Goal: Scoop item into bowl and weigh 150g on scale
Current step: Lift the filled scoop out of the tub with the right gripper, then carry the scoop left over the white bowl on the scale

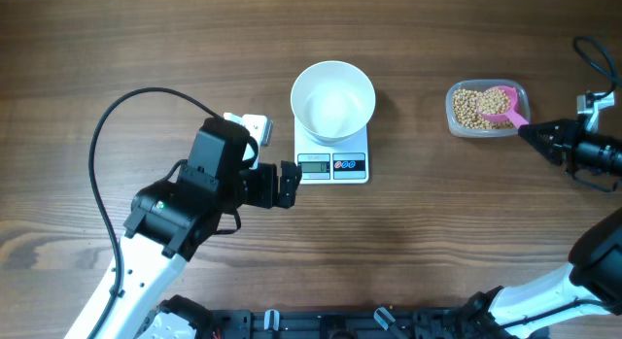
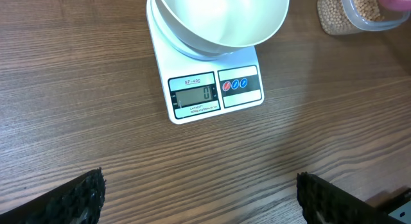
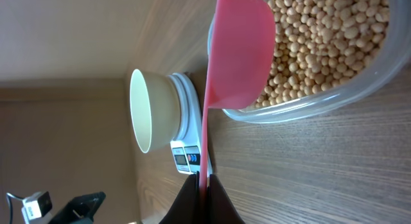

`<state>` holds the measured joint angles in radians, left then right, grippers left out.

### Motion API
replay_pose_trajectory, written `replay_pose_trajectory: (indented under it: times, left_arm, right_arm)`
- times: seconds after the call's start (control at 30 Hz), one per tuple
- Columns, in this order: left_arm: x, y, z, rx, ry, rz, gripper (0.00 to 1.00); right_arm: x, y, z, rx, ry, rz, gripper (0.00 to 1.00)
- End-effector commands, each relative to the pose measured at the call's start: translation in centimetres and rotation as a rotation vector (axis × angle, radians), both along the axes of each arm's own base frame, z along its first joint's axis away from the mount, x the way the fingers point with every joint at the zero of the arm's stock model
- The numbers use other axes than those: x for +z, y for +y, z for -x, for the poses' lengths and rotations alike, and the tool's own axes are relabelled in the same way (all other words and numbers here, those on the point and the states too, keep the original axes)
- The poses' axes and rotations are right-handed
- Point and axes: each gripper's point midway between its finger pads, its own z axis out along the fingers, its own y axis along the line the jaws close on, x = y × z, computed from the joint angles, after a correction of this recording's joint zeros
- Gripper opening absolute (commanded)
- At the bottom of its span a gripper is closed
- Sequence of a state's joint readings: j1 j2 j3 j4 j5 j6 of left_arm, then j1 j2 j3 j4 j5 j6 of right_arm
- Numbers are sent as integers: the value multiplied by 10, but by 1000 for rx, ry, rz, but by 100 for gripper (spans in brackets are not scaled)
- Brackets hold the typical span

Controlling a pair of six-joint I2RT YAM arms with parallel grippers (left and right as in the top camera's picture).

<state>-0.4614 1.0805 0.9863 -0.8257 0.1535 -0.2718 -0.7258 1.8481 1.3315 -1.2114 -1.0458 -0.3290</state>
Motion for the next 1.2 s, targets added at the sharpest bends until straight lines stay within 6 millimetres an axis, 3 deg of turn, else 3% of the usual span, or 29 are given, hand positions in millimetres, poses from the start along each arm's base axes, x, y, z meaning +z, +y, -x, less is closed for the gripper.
replay_pose_trajectory:
  times: [0.0, 0.57, 0.83, 0.97, 1.17]
  left_arm:
    - [-4, 1, 0, 9, 5, -11, 100]
    - [-4, 1, 0, 9, 5, -11, 100]
    - [-4, 1, 0, 9, 5, -11, 100]
    - [-4, 1, 0, 9, 5, -11, 100]
    - [-4, 1, 0, 9, 5, -11, 100]
  right_arm:
    - [-5, -3, -2, 2, -21, -6, 4]
    - [21, 10, -4, -4, -106, -137, 4]
    - [42, 25, 1, 2, -141, -242, 4]
    - [51, 48, -5, 45, -145, -300, 4]
    - [69, 109, -15, 171, -156, -414, 4]
